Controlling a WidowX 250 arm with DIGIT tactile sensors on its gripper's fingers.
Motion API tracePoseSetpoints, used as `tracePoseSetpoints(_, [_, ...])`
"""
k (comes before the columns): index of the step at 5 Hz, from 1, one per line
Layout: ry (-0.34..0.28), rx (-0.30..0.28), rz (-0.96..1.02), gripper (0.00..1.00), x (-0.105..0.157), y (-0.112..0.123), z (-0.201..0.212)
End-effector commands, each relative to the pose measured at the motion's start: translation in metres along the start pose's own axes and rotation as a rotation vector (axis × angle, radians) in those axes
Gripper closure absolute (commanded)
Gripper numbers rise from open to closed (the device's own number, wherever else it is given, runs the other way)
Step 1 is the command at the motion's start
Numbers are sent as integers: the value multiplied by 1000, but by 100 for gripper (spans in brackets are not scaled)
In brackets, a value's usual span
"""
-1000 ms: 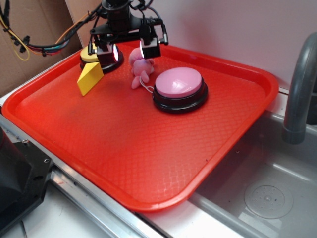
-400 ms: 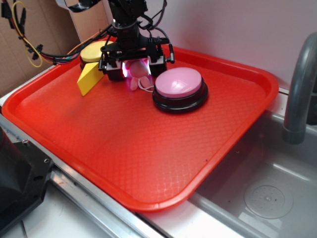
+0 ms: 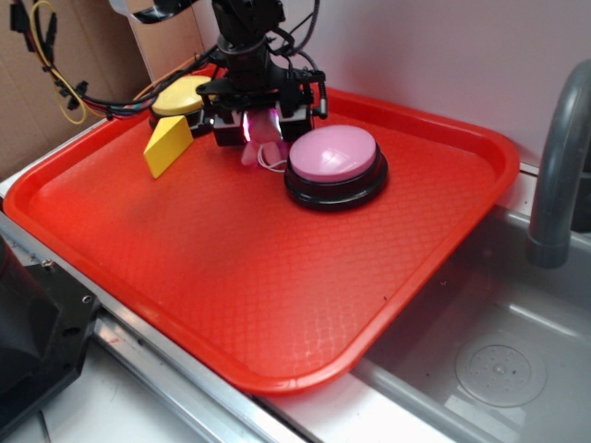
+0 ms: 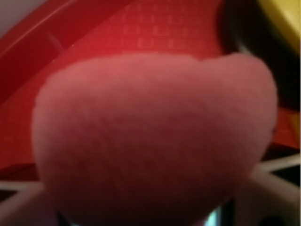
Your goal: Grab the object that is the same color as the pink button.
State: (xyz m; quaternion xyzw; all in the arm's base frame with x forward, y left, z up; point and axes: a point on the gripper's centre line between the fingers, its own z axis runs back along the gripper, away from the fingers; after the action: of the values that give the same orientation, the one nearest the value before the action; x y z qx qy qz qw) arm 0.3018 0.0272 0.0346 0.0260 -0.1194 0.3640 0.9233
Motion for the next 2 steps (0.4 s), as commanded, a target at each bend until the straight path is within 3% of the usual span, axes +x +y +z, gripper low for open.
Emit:
tracePoseSetpoints(1, [-20, -166, -158, 100, 4, 5, 90])
tracePoseSetpoints(2, [28, -201, -261, 100, -18, 16, 124])
